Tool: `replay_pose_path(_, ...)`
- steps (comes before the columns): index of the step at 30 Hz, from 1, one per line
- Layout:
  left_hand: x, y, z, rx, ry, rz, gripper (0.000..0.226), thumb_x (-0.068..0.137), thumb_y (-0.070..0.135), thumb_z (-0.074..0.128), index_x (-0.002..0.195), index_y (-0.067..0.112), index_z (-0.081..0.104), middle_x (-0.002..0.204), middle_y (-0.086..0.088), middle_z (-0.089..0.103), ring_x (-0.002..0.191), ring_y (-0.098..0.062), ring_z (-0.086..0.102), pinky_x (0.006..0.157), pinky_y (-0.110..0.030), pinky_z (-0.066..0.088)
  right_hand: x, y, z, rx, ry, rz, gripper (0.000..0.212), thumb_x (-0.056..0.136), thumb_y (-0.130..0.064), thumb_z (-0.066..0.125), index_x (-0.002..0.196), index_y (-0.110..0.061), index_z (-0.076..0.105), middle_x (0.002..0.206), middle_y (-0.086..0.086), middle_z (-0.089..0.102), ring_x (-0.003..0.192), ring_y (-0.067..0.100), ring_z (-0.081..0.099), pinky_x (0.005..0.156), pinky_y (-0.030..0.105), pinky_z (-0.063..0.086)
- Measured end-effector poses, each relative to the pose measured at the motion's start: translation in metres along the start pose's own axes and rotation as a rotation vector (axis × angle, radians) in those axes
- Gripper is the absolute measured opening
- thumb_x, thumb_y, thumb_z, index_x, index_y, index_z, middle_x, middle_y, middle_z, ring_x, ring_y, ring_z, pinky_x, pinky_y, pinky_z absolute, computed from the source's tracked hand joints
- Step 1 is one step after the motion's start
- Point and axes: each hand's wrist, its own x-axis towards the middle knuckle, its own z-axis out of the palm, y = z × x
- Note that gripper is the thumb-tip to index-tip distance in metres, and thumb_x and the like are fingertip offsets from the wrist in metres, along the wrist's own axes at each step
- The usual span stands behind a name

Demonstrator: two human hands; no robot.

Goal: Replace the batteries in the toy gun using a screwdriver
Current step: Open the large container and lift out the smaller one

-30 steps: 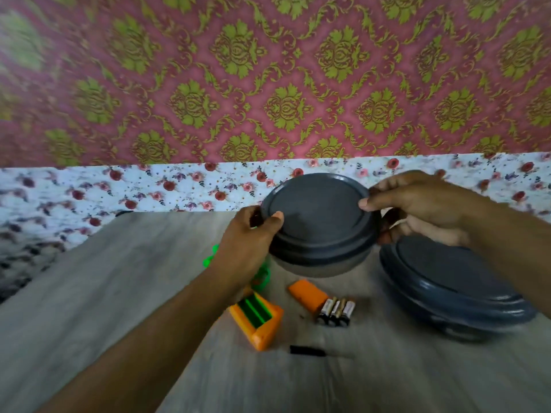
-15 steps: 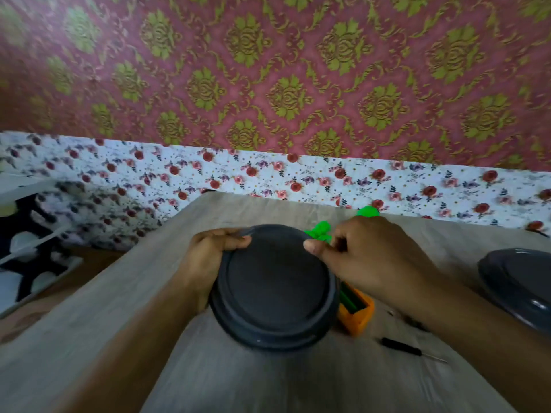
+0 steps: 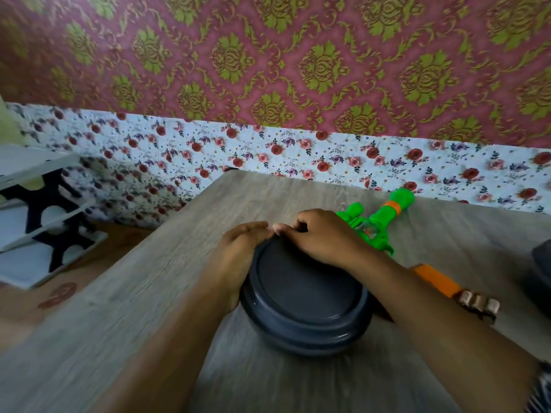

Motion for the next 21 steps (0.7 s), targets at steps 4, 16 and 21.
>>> replay_pose_path(4,0.003,-0.001,0.000,-0.107,0.024,-0.004,0.029,0.086,0.039,0.055,0.103,0.018,0.068,0.093,-0.007,0.074,0.087,-0.023,0.068,0.084,-0.039,0.052,0.005,-0.002,-0.004,0.143,-0.004,0.078,0.050,0.079,-0.058,0.056,0.063,-0.011,0.054,0.062,0.014,0.052,0.072,0.034,0.062,0.059,0.037,0.042)
replay_pose_path(16,0.001,0.004,-0.003,-0.232,-0.091,0.025,0.054,0.097,0.048,0.025,0.103,0.015,0.067,0.101,-0.012,0.073,0.094,-0.026,0.068,0.080,-0.036,0.052,0.009,0.005,-0.002,0.396,0.105,0.191,0.045,0.072,-0.058,0.063,0.067,-0.014,0.060,0.063,0.000,0.059,0.068,0.021,0.060,0.075,0.044,0.051)
replay_pose_path(21,0.001,0.004,-0.005,-0.266,-0.118,0.029,0.060,0.096,0.051,0.022,0.110,0.011,0.065,0.107,-0.014,0.071,0.098,-0.028,0.067,0.086,-0.039,0.051,0.004,0.001,-0.007,0.431,0.119,0.198,0.053,0.073,-0.056,0.063,0.078,-0.003,0.063,0.069,0.006,0.062,0.069,0.022,0.060,0.074,0.044,0.052)
